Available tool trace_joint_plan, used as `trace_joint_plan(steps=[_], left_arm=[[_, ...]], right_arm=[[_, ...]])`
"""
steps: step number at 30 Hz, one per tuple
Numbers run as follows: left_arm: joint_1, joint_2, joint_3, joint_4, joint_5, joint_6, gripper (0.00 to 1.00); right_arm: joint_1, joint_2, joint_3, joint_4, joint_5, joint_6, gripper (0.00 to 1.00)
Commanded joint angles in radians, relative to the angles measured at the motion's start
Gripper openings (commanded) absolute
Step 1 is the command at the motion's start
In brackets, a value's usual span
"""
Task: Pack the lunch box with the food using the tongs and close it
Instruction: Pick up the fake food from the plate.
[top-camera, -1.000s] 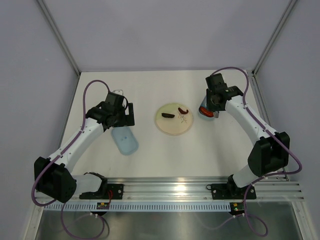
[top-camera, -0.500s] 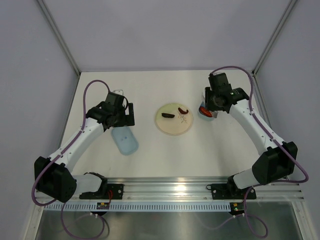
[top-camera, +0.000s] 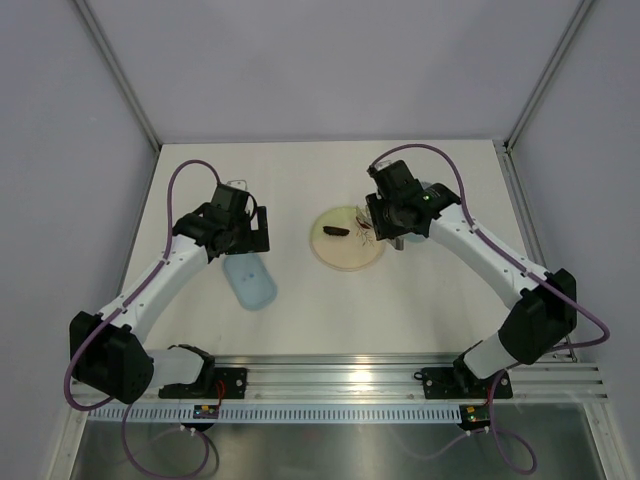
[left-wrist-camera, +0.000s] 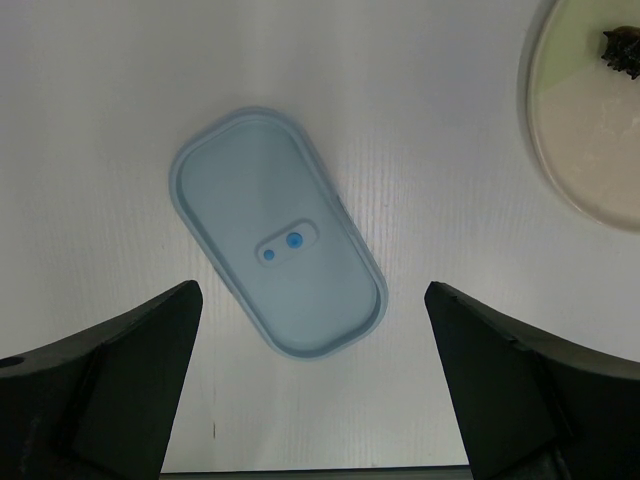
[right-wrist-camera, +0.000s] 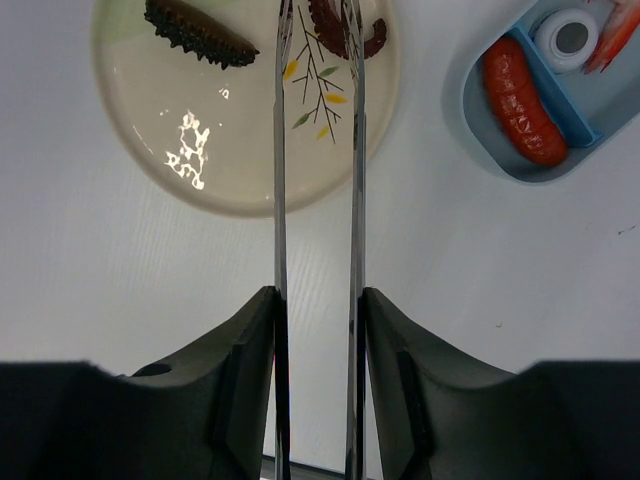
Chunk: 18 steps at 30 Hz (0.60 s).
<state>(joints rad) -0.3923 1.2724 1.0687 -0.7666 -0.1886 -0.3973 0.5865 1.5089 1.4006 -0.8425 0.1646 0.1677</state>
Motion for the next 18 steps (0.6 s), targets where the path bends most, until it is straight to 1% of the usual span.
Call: trace_joint_plan(steps=[1,11,18], left_arm=[[-0.003,-0.011,0.005,0.023,-0.025,0.000,0.99],[-0.003,-0.025,0.000,0.020,-0.026,-0.005,0.99],[-0.005,-0.028,-0.006,0.016,-0.029,-0.005,0.99]], right_arm=[[0.010,0.033,0.043,-0.001,0.013,-0.037,0.46],[0.010,0.094,0.063,0.017,0.009,-0.077,0.47],[0.010,0.143,0.090,0.023,0.039,-0.100,0.47]])
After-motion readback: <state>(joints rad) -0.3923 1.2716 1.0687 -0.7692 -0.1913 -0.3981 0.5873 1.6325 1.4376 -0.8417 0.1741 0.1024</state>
